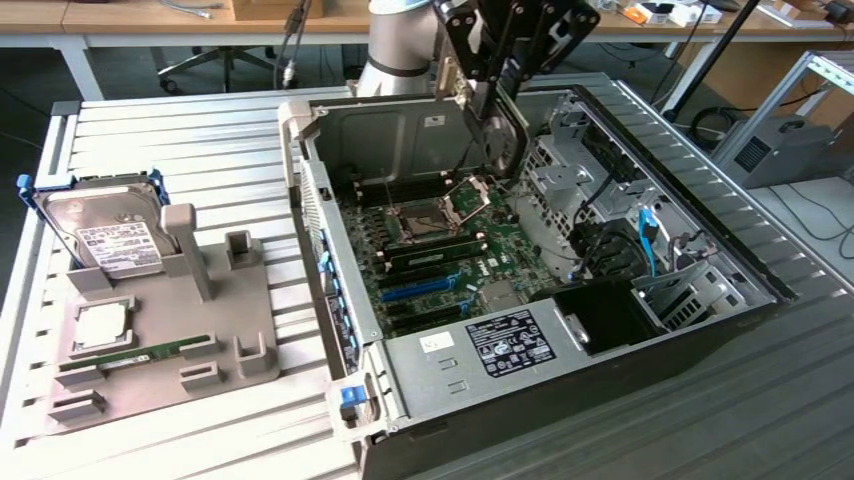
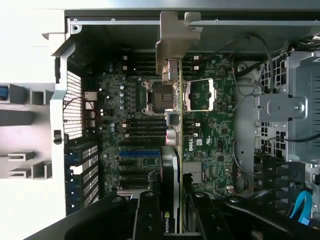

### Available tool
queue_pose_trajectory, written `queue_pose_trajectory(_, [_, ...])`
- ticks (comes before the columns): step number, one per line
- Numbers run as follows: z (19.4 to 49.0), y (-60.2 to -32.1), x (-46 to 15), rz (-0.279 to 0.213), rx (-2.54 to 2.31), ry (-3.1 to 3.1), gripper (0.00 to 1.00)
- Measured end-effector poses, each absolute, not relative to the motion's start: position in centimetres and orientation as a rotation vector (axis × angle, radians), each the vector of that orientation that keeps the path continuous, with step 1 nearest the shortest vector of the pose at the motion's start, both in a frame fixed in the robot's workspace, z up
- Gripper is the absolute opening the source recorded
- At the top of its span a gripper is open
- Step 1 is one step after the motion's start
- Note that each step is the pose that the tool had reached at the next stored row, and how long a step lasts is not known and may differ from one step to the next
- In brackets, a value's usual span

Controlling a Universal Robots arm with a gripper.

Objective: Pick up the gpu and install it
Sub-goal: 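Pick up the gpu and move the gpu toward the slot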

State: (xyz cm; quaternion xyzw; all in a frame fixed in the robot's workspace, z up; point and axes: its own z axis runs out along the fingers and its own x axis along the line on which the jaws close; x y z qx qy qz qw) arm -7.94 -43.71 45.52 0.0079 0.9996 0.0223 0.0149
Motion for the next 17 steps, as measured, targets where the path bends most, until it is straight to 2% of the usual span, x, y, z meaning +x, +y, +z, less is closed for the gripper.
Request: queue_pose_trajectory(17, [45.5, -43.7, -4.5, 0.07, 0.025, 3.111, 0.27])
